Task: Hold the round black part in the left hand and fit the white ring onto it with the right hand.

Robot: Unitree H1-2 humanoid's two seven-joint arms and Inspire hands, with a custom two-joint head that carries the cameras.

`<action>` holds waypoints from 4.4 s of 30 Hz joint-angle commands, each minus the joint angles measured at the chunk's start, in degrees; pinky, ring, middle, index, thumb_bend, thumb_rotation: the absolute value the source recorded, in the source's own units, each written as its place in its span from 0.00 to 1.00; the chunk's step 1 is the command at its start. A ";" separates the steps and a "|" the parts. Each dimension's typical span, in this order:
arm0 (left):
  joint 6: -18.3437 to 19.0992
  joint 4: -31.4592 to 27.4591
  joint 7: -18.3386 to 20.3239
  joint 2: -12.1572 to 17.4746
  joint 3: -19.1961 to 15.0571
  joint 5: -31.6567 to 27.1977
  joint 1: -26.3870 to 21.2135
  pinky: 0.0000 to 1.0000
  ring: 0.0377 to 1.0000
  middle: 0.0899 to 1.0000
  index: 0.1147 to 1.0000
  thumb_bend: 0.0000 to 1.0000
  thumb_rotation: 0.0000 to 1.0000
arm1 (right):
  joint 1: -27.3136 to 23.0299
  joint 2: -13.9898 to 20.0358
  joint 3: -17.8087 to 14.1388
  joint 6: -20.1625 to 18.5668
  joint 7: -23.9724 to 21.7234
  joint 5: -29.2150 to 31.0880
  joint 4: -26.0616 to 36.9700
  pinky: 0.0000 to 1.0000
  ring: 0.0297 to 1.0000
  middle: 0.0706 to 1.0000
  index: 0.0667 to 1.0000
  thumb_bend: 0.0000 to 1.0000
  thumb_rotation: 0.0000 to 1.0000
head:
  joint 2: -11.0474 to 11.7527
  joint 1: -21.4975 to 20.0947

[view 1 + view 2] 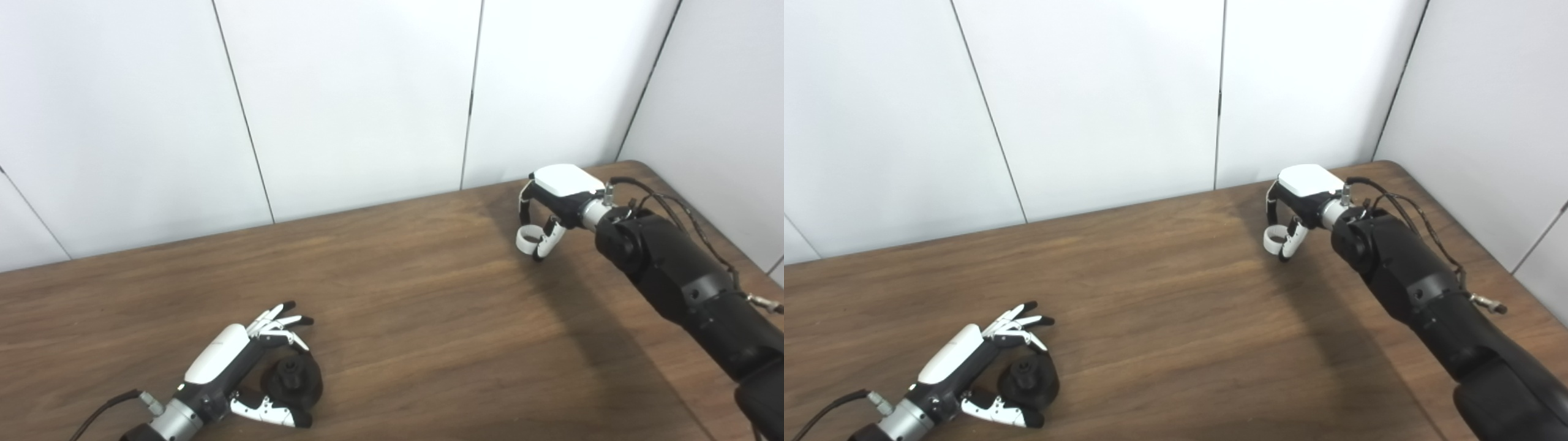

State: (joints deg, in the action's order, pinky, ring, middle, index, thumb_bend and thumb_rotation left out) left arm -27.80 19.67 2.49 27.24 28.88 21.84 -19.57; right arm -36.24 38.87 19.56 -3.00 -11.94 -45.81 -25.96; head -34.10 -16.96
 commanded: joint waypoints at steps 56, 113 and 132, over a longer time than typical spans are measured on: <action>1.52 3.14 2.70 -1.01 -1.89 4.14 2.43 1.00 1.00 0.86 0.41 0.53 0.06 | -2.27 -11.53 0.94 10.50 -10.52 7.82 30.90 1.00 1.00 0.86 0.44 0.53 0.14 | -0.71 8.94; 11.64 -8.26 6.63 -7.69 -2.09 9.73 3.92 1.00 1.00 0.85 0.41 0.53 0.07 | 0.80 -22.46 4.91 21.83 -15.42 15.13 28.75 1.00 1.00 0.86 0.44 0.53 0.14 | -5.08 24.38; 13.55 -12.04 8.13 -7.49 -2.29 9.40 4.69 1.00 1.00 0.86 0.41 0.53 0.06 | 0.88 -22.79 4.80 22.66 -14.34 13.23 24.31 1.00 1.00 0.85 0.44 0.53 0.14 | -6.02 24.71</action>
State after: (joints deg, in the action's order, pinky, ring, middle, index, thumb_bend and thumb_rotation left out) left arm -14.37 8.31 7.42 19.36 25.07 29.59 -15.78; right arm -33.59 16.57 25.04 18.61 -28.10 -32.93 -2.29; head -40.08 7.73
